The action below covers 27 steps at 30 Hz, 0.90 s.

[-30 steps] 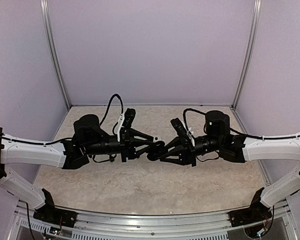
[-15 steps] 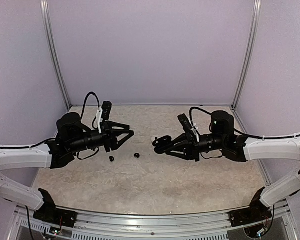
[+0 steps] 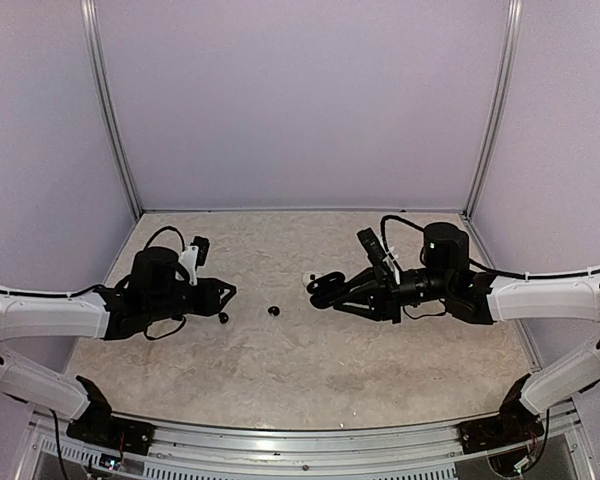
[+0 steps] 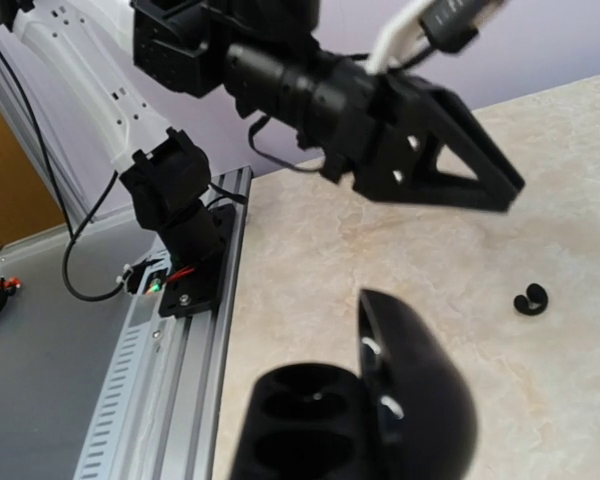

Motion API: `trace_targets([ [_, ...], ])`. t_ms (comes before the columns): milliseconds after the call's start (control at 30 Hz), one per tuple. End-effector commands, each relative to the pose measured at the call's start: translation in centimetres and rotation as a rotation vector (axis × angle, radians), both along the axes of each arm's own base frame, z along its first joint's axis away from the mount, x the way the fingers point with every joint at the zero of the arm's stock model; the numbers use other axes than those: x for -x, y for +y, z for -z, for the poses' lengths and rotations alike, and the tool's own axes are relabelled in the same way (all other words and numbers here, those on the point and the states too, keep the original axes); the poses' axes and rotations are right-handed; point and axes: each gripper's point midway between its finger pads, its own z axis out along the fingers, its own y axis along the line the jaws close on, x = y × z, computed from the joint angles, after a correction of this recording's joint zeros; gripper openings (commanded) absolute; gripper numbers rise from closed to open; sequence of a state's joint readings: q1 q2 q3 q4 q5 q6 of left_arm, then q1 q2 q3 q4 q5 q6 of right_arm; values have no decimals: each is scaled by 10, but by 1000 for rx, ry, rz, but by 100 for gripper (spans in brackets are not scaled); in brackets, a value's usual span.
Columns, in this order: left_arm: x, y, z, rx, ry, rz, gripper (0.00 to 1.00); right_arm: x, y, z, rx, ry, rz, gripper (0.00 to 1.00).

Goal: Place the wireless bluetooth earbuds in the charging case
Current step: Adjust the left earbud at the center of the board.

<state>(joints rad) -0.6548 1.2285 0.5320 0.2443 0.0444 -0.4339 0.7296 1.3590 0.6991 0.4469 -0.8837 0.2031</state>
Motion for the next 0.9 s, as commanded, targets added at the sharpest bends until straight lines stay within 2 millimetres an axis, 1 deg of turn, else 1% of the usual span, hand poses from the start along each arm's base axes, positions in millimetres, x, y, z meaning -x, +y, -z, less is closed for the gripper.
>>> trace_targets([
  [0,-8,-11,15,-82,41,-23,38,-1,-1,-3,-14,-9,-3,9],
  [33,-10,-19,14,-96,30,5,38,-1,-1,-3,-13,-9,-2,9],
  [67,-14,-28,19,-123,29,37,38,-1,-2,-3,-12,-8,-2,9],
  [100,-16,-38,17,-120,25,85,38,-1,-2,-3,-11,-8,-3,9],
  [133,-17,-48,20,-118,31,143,39,-1,-2,-3,-11,-7,-1,9],
  [167,-21,-56,17,-105,33,194,39,0,-2,-4,-11,-6,-1,9],
  [200,-27,-61,28,-119,64,226,39,0,-3,-4,-11,-9,0,9],
  [267,-40,-68,33,-134,79,267,37,1,-4,-5,-12,-9,3,9],
  [300,-45,-70,42,-149,93,277,36,1,-5,-5,-12,-9,4,9],
  [400,-65,-66,51,-169,114,254,33,2,-6,-5,-11,-8,7,9],
  [433,-69,-63,61,-193,136,243,31,2,-6,-6,-12,-12,7,9],
  [533,-77,-56,80,-274,155,206,28,2,-8,-8,-12,-22,19,9],
  [700,-78,-63,96,-330,174,216,24,3,-7,-8,-13,-21,13,9],
  [767,-74,-65,110,-356,224,224,22,2,-8,-8,-13,-21,16,9],
  [867,-66,-71,121,-383,254,232,20,2,-9,-9,-14,-24,23,9],
])
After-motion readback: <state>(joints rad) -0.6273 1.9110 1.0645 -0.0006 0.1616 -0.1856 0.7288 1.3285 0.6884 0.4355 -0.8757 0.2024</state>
